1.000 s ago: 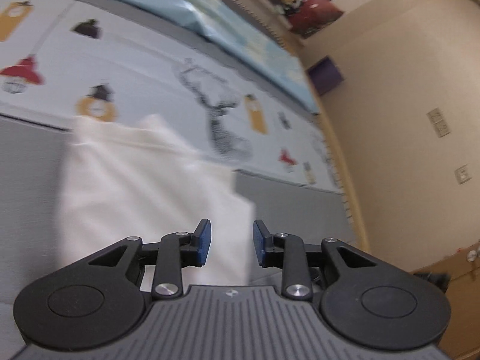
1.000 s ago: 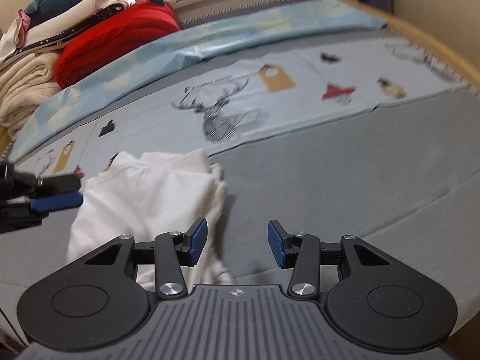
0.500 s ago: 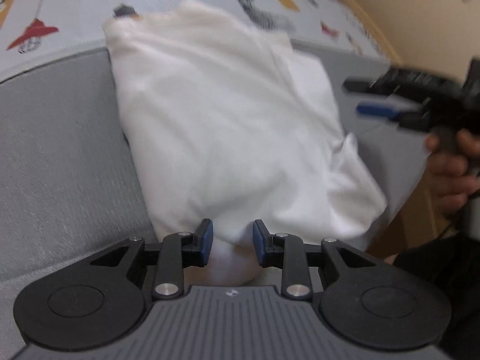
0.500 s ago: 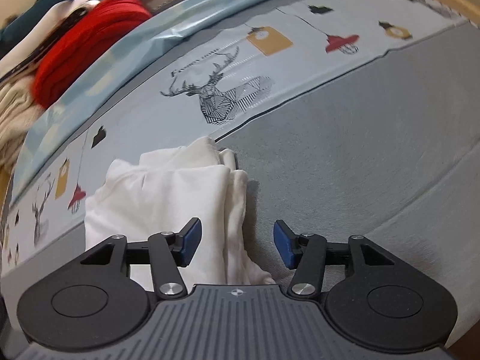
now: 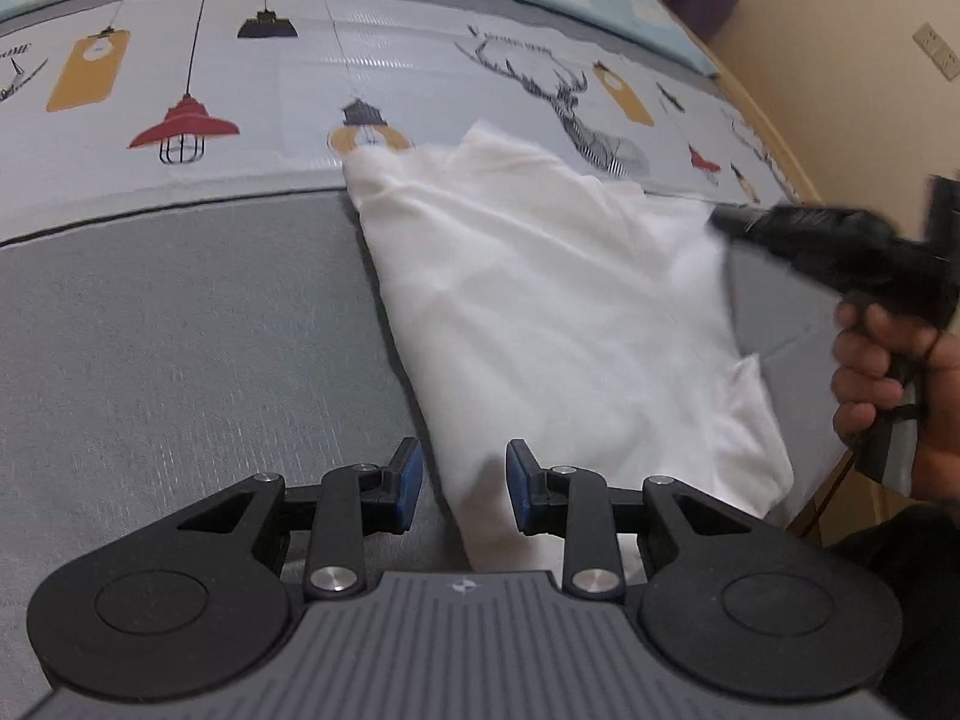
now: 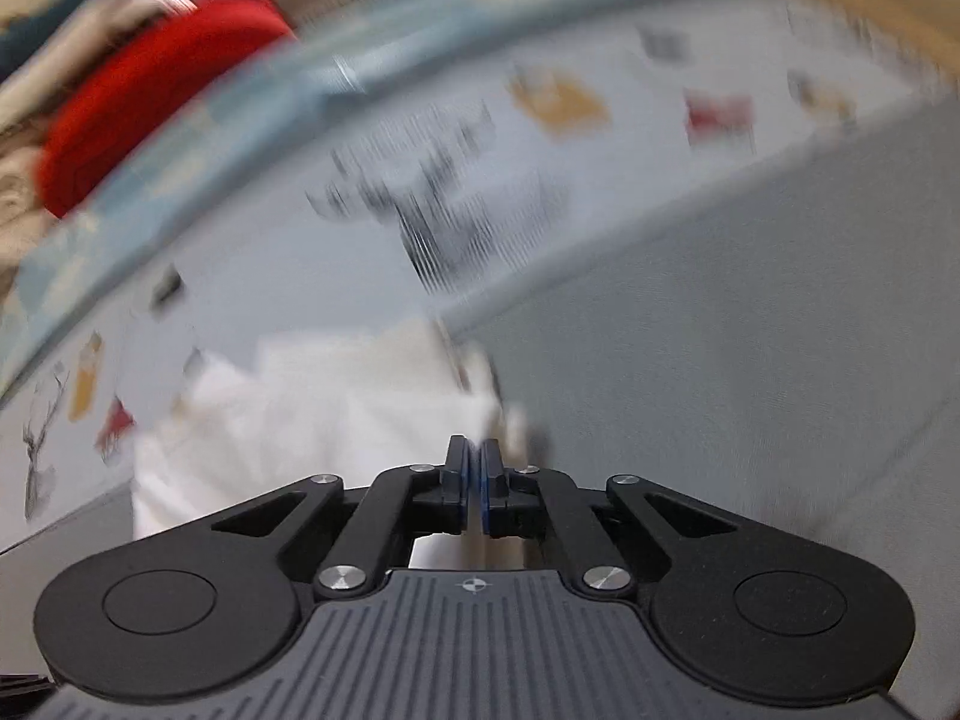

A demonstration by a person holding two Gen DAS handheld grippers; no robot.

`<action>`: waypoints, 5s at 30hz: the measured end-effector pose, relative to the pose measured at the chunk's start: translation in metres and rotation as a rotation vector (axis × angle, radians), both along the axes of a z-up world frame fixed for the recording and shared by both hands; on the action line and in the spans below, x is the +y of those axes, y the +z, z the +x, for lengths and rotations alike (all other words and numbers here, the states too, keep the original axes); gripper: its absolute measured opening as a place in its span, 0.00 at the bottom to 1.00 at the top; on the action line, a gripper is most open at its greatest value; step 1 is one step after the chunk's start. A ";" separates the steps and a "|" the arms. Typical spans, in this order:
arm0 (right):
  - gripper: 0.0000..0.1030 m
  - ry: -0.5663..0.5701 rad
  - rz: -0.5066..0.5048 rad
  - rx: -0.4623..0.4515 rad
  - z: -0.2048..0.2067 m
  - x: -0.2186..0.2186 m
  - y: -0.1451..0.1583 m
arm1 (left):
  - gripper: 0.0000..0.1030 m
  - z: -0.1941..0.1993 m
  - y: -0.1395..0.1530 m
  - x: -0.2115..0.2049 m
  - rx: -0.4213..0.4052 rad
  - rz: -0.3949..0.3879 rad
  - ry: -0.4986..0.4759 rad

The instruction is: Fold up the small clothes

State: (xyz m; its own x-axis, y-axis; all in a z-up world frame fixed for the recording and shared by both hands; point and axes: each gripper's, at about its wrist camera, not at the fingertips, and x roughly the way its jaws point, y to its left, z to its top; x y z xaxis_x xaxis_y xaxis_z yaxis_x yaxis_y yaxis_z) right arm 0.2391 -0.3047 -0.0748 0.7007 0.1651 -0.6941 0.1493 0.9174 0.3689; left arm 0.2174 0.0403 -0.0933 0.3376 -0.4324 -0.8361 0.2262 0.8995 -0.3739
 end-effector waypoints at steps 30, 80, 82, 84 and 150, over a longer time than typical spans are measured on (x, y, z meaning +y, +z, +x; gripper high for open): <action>0.31 0.531 0.061 0.301 -0.075 0.008 -0.019 | 0.32 0.001 -0.007 -0.042 -0.017 0.034 -0.035; 0.28 0.171 0.105 0.200 -0.011 0.021 -0.028 | 0.24 0.046 -0.005 -0.002 -0.095 -0.021 0.363; 0.27 0.185 0.108 0.127 -0.009 0.037 -0.016 | 0.24 0.041 0.008 0.013 -0.166 0.014 0.376; 0.27 0.202 0.136 0.053 -0.008 0.054 -0.006 | 0.24 0.038 0.017 0.030 -0.219 0.062 0.410; 0.80 0.169 -0.161 -0.233 -0.153 0.045 0.096 | 0.95 -0.136 0.092 -0.027 -0.420 0.404 0.293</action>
State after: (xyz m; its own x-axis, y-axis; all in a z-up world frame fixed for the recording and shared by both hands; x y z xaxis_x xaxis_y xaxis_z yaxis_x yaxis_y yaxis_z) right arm 0.0864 -0.2602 0.0207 0.8158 0.1934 -0.5451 -0.0814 0.9714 0.2229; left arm 0.0818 0.0132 -0.0011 0.7272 0.0477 -0.6847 0.0036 0.9973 0.0732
